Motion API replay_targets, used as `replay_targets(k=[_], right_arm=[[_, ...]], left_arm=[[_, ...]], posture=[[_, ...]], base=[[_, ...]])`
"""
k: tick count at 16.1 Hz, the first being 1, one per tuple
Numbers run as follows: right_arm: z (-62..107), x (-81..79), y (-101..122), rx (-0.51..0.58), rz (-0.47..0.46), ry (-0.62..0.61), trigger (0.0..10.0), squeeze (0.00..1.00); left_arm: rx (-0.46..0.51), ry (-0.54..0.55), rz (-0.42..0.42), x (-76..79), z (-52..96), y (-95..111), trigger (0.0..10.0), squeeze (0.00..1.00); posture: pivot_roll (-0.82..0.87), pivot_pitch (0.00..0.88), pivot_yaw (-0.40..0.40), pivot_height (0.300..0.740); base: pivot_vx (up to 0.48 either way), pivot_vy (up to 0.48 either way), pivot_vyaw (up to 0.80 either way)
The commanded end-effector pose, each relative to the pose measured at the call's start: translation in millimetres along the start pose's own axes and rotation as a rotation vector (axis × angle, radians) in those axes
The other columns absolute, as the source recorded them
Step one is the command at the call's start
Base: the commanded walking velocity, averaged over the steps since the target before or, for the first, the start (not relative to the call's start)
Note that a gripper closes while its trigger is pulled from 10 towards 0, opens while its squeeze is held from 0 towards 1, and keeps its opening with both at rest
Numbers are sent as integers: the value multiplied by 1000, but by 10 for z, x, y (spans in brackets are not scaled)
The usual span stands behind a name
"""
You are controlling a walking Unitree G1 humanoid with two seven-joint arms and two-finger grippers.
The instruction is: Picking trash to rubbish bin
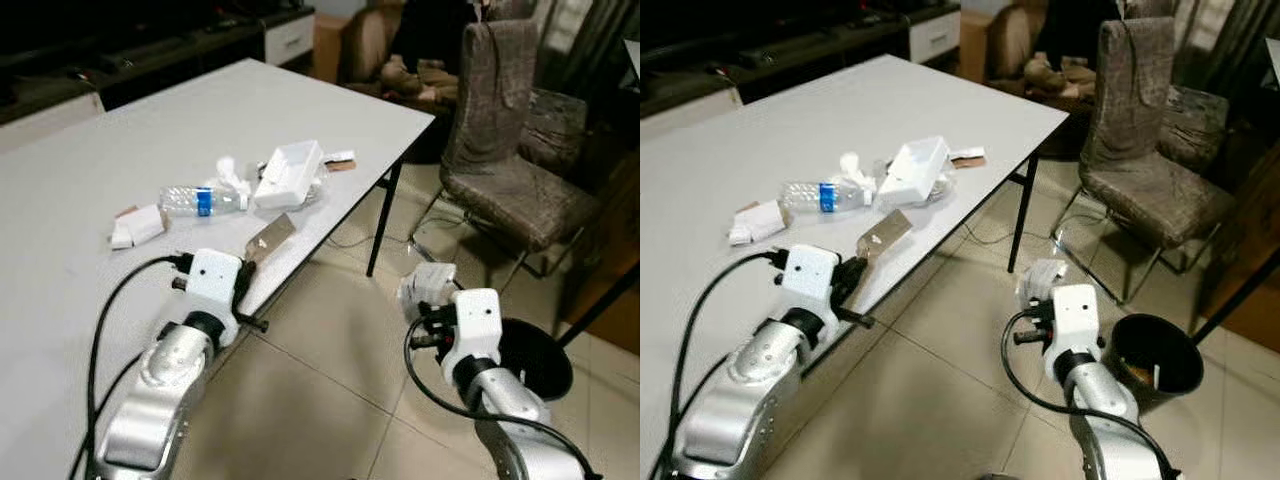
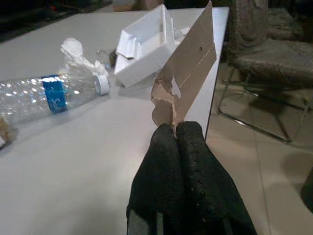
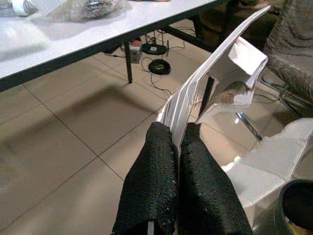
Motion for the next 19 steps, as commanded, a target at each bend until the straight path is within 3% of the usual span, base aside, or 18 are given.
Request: replay_targets(k=[1, 12, 14, 17, 19], right_arm=[[-5, 77, 1, -14, 14, -29, 10000, 0], [-7, 94, 11, -23, 25, -41, 10000, 0], [-7, 98, 12, -23, 29, -41, 10000, 0], [-3, 101, 6, -27, 28, -44, 10000, 0], [0, 102, -5, -31, 29, -45, 10000, 0]], left_arm=[[3, -27, -3, 63, -27, 17, 10000, 0], [-7, -42, 13, 48, -75, 24, 10000, 0], [-34, -44, 119, 38, -88, -9, 10000, 0], [-34, -27, 93, 2, -105, -11, 10000, 0], [-50, -47, 95, 13, -110, -32, 10000, 0]], posture=[[-65, 0, -10, 740], [-81, 0, 2, 740], [-85, 0, 4, 740], [-90, 0, 8, 740], [-95, 0, 12, 740]], base=[[0, -480, 0], [0, -473, 0], [0, 384, 0], [0, 480, 0], [0, 0, 0]])
Point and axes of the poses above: a point about 5 cm out from each wrist's last joint towards the gripper, its own z axis pointing back from the gripper into the wrist, its own y axis along the axis of the wrist's last joint, x = y × z, the point moved 2 cm from there along -z, pointing out of the wrist towards the gripper, and after that the axes turned 15 degrees about z, right-handed, at the moved point
